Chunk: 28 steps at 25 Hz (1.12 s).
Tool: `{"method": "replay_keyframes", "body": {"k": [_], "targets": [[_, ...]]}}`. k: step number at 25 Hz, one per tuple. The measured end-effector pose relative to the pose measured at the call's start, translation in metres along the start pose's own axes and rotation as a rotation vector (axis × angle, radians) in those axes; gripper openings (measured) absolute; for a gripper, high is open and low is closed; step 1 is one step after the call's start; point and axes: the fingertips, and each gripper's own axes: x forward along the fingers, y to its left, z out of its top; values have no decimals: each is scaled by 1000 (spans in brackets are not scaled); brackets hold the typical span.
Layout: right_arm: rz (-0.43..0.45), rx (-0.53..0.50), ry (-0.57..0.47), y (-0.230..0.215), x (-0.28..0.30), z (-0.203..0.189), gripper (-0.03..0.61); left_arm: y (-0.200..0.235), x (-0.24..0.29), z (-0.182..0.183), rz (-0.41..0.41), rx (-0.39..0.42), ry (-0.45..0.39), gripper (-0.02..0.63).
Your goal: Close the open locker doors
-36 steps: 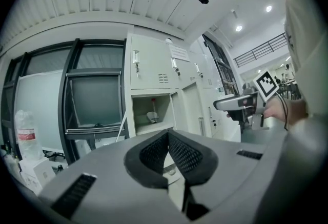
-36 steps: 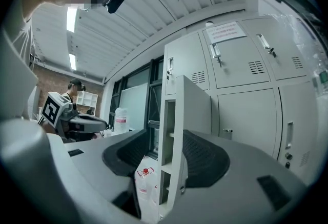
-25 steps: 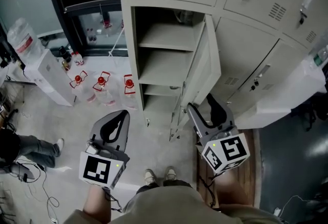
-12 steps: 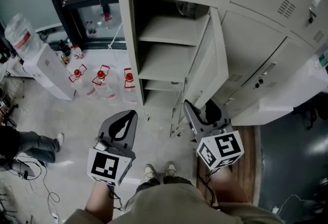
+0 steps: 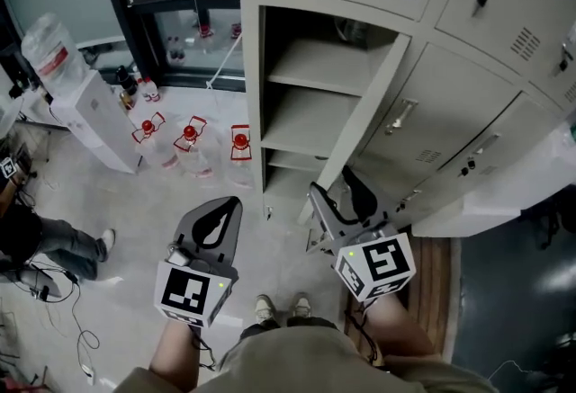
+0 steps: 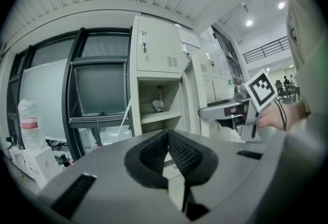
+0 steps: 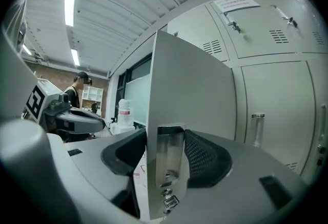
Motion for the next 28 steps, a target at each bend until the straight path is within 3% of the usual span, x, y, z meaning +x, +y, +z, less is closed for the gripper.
{"method": "replay_keyframes", "body": {"k": [9,14,28], "targets": [[111,-18,-52,11,74,9,250,60,7,-4,84,9,-15,6],[144,-26,-73,4,109,8,233,86,21,-20,104,-40,2,6],[114,-32,-6,-53,166,-16,202,110,59,-25,117,-45,11,6]]}}
